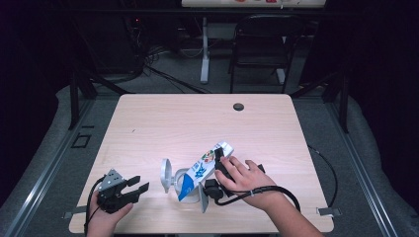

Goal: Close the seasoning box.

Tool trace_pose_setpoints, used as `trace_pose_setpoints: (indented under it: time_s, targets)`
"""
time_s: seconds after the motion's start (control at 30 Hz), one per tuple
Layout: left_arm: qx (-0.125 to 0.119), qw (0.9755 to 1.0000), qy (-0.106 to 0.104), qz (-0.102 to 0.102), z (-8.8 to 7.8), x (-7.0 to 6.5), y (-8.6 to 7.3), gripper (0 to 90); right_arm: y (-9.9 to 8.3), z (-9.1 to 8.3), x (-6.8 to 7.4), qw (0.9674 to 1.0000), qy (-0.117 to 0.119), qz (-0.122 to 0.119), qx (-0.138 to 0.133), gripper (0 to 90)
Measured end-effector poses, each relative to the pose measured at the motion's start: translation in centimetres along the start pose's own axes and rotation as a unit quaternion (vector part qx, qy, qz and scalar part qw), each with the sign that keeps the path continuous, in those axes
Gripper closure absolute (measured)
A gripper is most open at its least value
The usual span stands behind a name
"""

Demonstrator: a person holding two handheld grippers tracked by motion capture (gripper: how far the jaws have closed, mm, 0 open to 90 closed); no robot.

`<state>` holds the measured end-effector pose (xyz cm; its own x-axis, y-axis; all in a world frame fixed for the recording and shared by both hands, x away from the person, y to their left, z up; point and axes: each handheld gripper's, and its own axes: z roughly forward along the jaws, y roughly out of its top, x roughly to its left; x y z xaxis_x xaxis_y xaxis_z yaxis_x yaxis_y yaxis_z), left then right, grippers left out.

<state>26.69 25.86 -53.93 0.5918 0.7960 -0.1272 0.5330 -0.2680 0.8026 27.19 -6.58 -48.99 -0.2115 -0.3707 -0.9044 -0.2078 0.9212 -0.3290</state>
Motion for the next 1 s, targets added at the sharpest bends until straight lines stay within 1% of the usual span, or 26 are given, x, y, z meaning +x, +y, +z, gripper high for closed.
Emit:
trace_pose_setpoints:
  time_s: [0.2,0.23,0.57,0.6,0.73,0.83,0.97,1.0]
  targets:
    - [0.0,1.0,0.0,-0.001,-0.01,0.01,0.0,52.8,0.02,-0.08,-0.07,1.0,-0.002,-0.004,0.001,57.7]
    - [0.0,1.0,0.0,-0.001,-0.01,0.01,0.0,52.8,0.06,-0.18,-0.18,0.9999,-0.003,-0.01,0.006,57.8]
    - [0.0,1.0,0.0,-0.001,0.0,0.01,0.0,52.8,0.0,-0.18,-0.17,0.9999,-0.006,-0.008,-0.001,58.4]
    - [-0.003,1.0,-0.001,-0.001,0.05,0.01,-0.02,52.8,0.0,-0.18,-0.19,0.9999,-0.006,-0.008,-0.001,58.4]
    - [0.0,1.0,0.0,-0.001,-0.01,0.0,0.01,52.8,0.03,-0.25,-0.25,0.9999,-0.008,-0.011,0.001,58.5]
    - [0.0,1.0,0.0,-0.001,-0.02,0.01,0.01,52.8,0.02,-0.24,-0.25,0.9999,-0.008,-0.008,-0.002,58.6]
    - [-0.001,1.0,0.0,0.0,-0.01,0.0,0.02,52.8,0.01,-0.3,-0.29,0.9999,-0.009,-0.012,-0.002,58.8]
    - [-0.001,1.0,0.0,0.0,-0.01,0.0,0.02,52.8,-0.02,-0.29,-0.31,0.9999,-0.009,-0.01,-0.004,58.8]
